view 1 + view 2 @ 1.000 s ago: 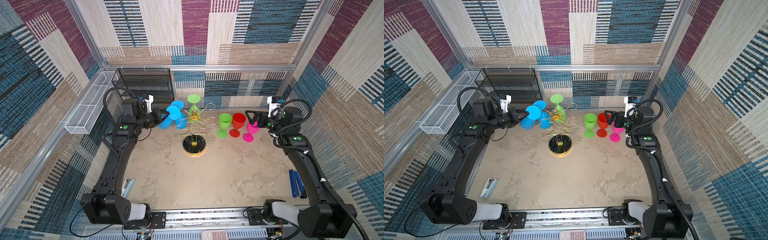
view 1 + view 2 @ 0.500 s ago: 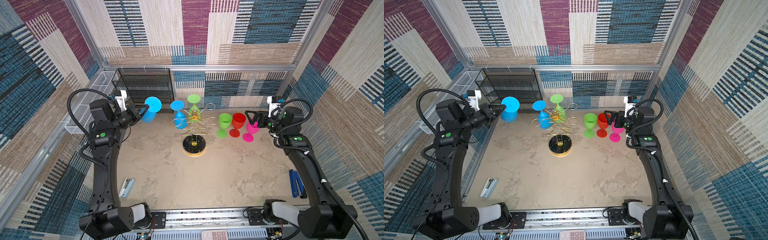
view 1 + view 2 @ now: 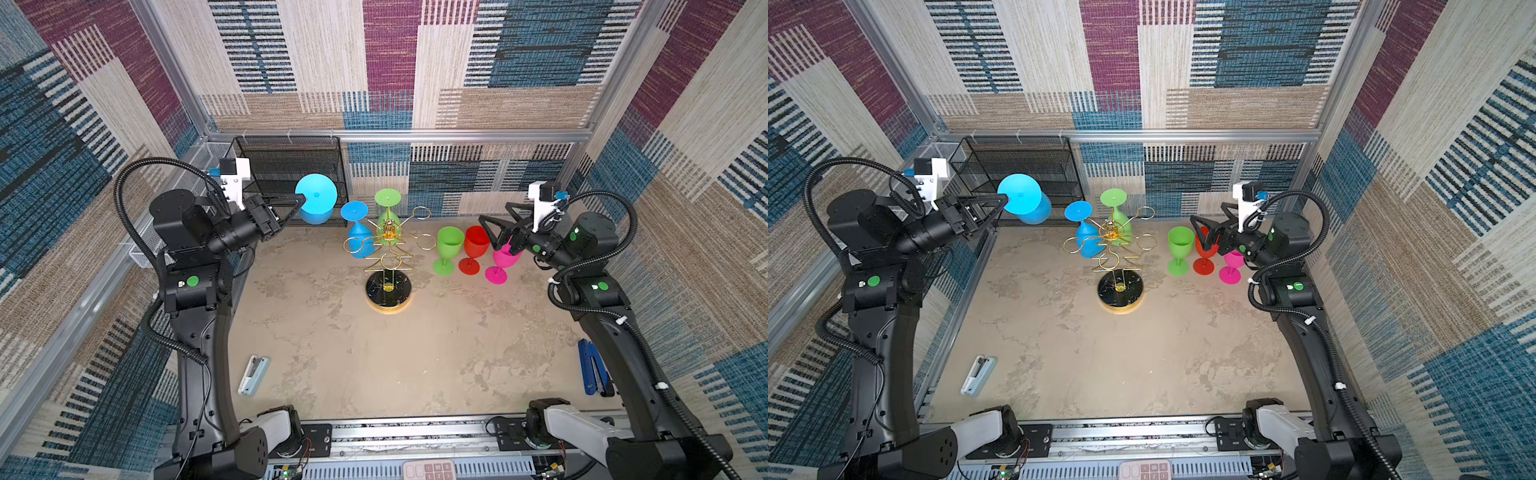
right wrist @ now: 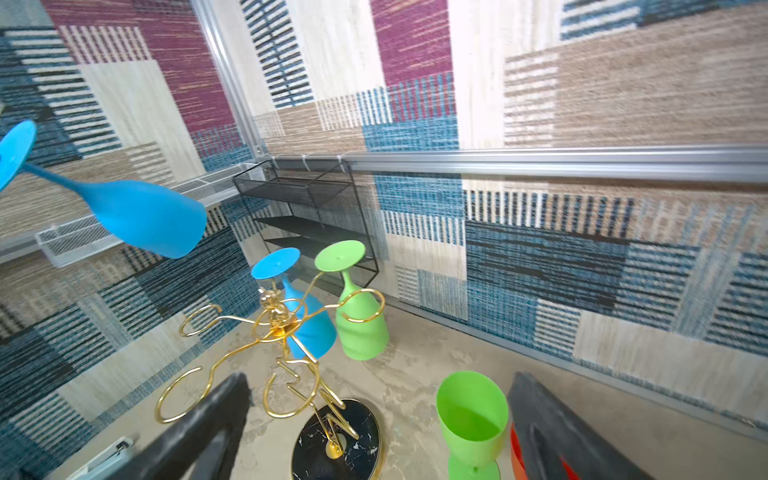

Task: Take the wine glass off the wine glass rack
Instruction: 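Raise the blue glass above the rack while the right gripper reaches toward it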

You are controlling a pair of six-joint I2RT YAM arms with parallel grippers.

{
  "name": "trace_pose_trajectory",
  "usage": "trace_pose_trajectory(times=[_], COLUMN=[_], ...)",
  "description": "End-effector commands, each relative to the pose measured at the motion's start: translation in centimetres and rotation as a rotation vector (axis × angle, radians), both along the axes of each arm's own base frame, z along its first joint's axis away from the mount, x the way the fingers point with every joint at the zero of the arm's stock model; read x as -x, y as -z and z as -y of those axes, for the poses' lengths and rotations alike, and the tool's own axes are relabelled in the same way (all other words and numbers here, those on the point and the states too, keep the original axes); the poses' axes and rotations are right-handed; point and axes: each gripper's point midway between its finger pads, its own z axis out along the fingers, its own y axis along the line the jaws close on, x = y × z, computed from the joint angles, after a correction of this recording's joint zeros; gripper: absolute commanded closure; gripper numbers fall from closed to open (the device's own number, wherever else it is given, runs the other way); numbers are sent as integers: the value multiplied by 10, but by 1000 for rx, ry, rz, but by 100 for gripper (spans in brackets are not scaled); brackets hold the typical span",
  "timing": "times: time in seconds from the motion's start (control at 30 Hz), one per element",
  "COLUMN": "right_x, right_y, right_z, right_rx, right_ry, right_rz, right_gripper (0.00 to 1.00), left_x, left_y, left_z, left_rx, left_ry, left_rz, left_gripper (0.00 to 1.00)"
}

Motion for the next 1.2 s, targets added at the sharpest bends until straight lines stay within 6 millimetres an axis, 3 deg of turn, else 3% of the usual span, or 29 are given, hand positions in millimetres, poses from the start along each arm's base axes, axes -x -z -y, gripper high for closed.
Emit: trace_pose_trajectory(times=[0.0,0.3,0.53,0.73,1.17], right_x=[7,33,52,42,16], right_y=[-24,-47,-52,-47,-35], right_z=[-16,-78,-121,-142,-175], right_rx=[35,113,175,192,215], right_ry=[-41,-190,-310,-351,-409], right_rz=[126,318,435,450,465], right_gripper=[1,1,1,1,1], left_x=[13,31,35,33,30], left_y=[-15,-26,-25,-22,-17], left_z=[14,69,98,118,134], left_rx=[7,33,37,54,71], left_ry=[74,280,383,469,534], left_rz=[39,32,14,-6,-33], left_gripper=[100,100,100,100,100])
